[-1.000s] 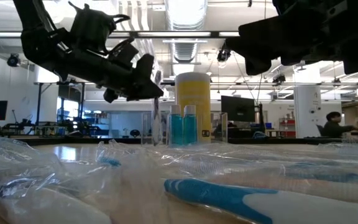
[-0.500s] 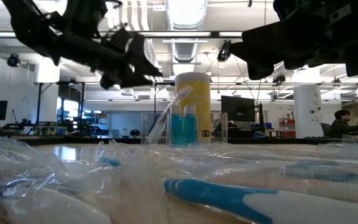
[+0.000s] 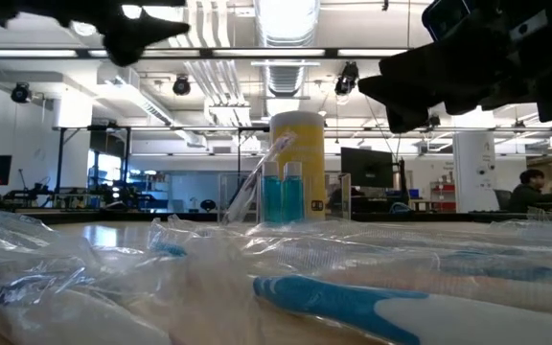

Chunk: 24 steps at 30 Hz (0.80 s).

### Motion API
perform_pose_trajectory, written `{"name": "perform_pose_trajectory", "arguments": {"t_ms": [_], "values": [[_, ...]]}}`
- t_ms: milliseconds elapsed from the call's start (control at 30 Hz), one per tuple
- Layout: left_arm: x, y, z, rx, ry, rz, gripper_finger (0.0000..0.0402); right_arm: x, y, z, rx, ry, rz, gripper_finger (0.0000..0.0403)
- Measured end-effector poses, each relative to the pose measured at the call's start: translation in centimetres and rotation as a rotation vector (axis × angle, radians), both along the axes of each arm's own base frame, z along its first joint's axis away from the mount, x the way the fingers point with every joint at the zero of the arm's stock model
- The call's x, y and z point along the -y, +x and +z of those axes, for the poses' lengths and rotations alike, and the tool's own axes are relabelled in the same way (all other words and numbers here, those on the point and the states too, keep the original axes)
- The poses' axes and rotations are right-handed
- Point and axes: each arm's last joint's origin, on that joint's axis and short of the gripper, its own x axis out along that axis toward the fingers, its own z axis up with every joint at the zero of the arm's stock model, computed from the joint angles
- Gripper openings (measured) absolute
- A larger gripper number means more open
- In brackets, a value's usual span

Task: Pick & Place toothbrushing station
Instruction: Put the blue toothbrush into the transparent organizer

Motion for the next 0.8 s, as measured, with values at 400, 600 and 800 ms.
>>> {"name": "perform_pose_trajectory", "arguments": {"t_ms": [400, 600, 800], "values": [[3.4, -0.7, -4.1, -0.149, 0.117, -0.042, 0.0010, -0.3, 0.9, 0.1, -0.087, 0.047, 0.010, 0.0166], [2.9, -1.2, -5.2, -0.111, 0.124, -0.030, 0.0006, -1.3, 3.6, 0.7, -0.514, 0.053, -0.024, 0.0166], [2.8, -1.5, -5.7, -0.110, 0.120, -0.028, 0.0009, -1.8, 5.5, 3.7, -0.824, 0.080, -0.145, 0.0166]]}}
